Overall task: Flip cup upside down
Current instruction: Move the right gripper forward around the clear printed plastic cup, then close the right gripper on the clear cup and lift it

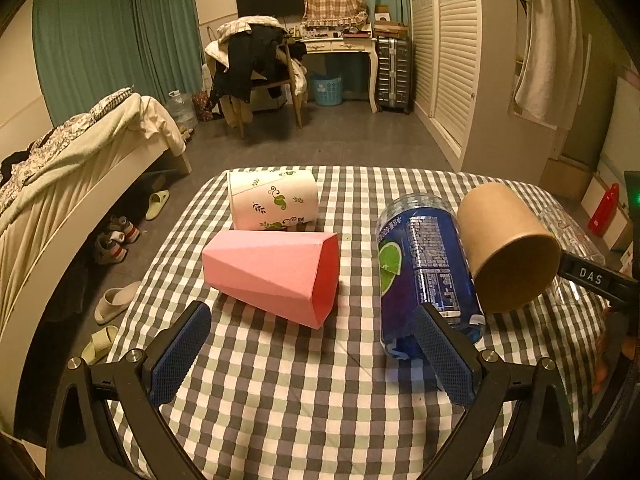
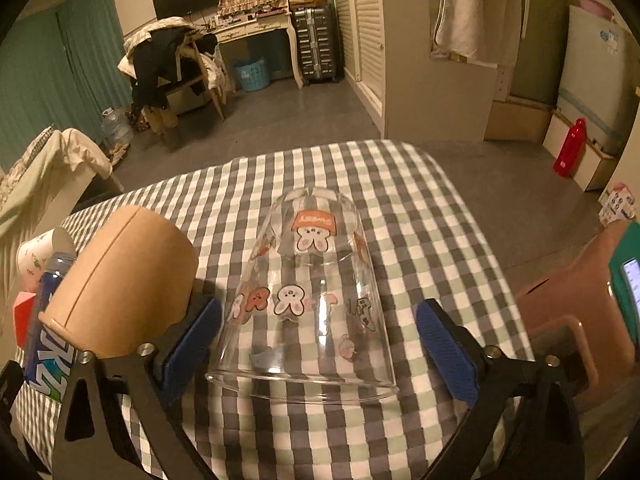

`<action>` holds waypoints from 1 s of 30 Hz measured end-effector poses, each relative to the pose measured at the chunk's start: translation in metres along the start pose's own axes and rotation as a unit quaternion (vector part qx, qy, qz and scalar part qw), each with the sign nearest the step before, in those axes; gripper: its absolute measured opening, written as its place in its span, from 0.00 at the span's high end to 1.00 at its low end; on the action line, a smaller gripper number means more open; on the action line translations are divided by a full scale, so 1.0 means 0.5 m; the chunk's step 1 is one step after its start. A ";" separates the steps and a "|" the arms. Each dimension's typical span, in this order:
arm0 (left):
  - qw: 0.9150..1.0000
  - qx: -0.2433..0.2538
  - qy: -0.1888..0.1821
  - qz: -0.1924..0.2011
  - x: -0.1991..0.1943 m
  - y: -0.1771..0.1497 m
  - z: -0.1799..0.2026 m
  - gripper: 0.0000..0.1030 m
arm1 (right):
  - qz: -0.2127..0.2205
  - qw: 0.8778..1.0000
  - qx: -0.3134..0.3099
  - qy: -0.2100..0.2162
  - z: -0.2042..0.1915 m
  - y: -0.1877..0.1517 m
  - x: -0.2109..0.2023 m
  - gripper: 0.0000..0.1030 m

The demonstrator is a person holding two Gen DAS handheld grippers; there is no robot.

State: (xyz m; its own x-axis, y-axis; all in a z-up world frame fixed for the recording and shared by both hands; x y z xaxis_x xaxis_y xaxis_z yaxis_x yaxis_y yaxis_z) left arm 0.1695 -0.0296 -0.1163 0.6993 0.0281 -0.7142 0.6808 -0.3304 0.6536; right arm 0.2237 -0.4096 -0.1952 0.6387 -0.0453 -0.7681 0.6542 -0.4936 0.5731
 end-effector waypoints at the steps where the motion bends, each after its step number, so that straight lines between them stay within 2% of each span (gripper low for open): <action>1: 1.000 0.000 0.000 -0.001 -0.001 0.000 -0.001 0.00 | -0.006 1.000 -0.001 0.000 0.001 -0.003 0.005 0.14; 3: 1.000 -0.001 -0.001 0.001 -0.005 -0.001 0.000 0.00 | -0.018 1.000 -0.003 0.005 0.000 -0.008 0.014 0.29; 4: 1.000 -0.001 -0.001 0.001 -0.007 -0.002 0.000 0.00 | -0.024 1.000 -0.005 0.006 -0.002 -0.012 0.018 0.30; 12: 1.000 -0.007 0.001 0.016 -0.051 -0.003 -0.006 0.00 | -0.023 0.999 -0.027 0.001 -0.004 -0.064 -0.036 0.31; 23: 0.999 -0.014 -0.005 0.042 -0.127 -0.028 0.001 0.00 | -0.050 0.995 -0.081 0.005 -0.020 -0.223 -0.143 0.31; 30: 0.999 -0.016 -0.010 0.046 -0.153 -0.043 0.012 0.00 | -0.054 0.994 -0.095 0.007 -0.027 -0.267 -0.166 0.29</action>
State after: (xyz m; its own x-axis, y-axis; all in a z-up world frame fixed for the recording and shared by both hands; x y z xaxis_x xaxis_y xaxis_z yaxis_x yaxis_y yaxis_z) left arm 0.0999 -0.0303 -0.0773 0.7556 -0.0204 -0.6548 0.6199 -0.3010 0.7247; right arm 0.0890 -0.3283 -0.2040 0.5663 0.0121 -0.8241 0.7823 -0.3225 0.5329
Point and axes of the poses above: each gripper's, at about its wrist camera, not at the fingertips, and x roughly the way its jaws point, z to its right, y to its top, the point moved 5 cm from there along x, roughly the way its jaws point, and after that the axes turned 14 degrees about x, right-handed, at the moved point
